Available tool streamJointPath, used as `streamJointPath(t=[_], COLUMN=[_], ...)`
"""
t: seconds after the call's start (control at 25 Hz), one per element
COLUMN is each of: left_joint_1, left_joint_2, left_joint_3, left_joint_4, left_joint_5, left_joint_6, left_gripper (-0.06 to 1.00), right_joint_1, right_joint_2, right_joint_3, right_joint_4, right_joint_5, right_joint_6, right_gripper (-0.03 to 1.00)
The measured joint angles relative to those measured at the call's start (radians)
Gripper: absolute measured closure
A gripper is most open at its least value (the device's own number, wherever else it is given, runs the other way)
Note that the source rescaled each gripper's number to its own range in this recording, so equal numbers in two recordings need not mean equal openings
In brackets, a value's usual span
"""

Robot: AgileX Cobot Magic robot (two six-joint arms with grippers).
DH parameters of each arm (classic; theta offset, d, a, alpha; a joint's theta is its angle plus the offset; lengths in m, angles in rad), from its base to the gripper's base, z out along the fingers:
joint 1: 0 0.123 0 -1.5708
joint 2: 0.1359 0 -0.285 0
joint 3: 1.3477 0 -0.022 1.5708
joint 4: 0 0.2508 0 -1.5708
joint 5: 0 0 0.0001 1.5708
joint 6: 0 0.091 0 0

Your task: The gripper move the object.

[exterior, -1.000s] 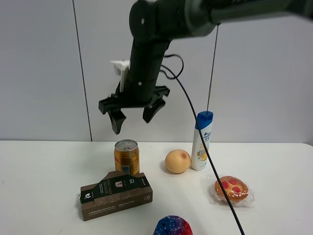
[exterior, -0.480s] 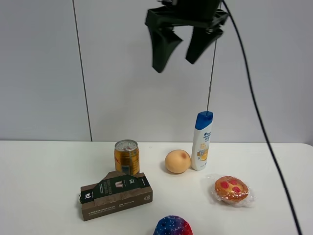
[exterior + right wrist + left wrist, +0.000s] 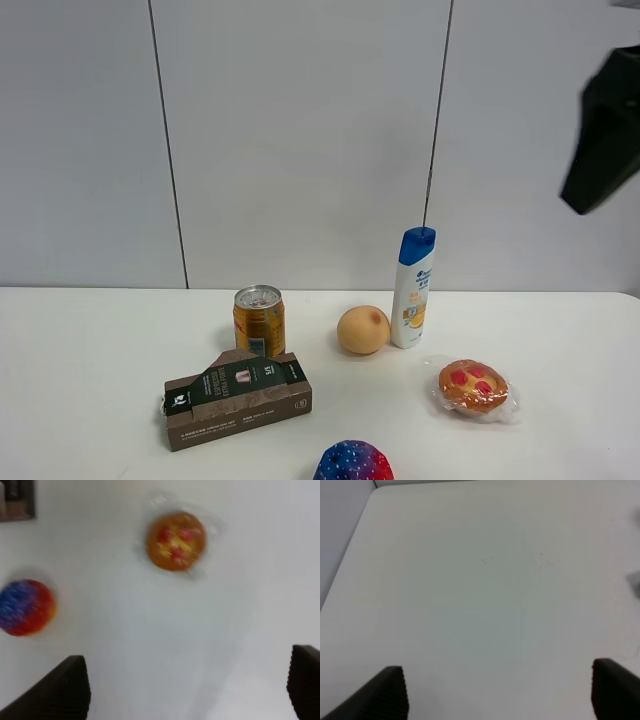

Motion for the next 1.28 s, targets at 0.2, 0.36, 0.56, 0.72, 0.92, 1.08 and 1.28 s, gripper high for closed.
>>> streamJointPath(t=[0.2,0.36,0.56,0.72,0.92,1.08,1.28], left_joint_1=[0.0,0.0,0.0,0.0,0.0,0.0,0.0], left_joint_2=[0.0,0.0,0.0,0.0,0.0,0.0,0.0], left_joint_3=[0.0,0.0,0.0,0.0,0.0,0.0,0.0], left_joint_4=[0.0,0.0,0.0,0.0,0.0,0.0,0.0], left_joint_5=[0.0,0.0,0.0,0.0,0.0,0.0,0.0], left_joint_6=[0.0,0.0,0.0,0.0,0.0,0.0,0.0], left_gripper=[-0.06,-0.06,-0.06,-0.06,-0.06,-0.06,-0.06], right_joint_1=[-0.218,-0.395,-0.422,-0.423,-0.423,-0.423,-0.423], right_joint_2=[-0.298,-0.535,-0.786,-0.938,-1.095,-1.146,-1.146], right_joint_3=[0.165,0.277,0.453,0.568,0.633,0.644,0.645], right_joint_4=[0.019,0.026,0.08,0.11,0.112,0.112,0.112], right_joint_5=[0.022,0.029,-0.086,-0.092,-0.099,-0.112,-0.119], right_joint_6=[-0.079,-0.085,-0.069,-0.069,-0.07,-0.07,-0.07], right_gripper=[0.53,0.53,0.53,0.53,0.53,0.53,0.53])
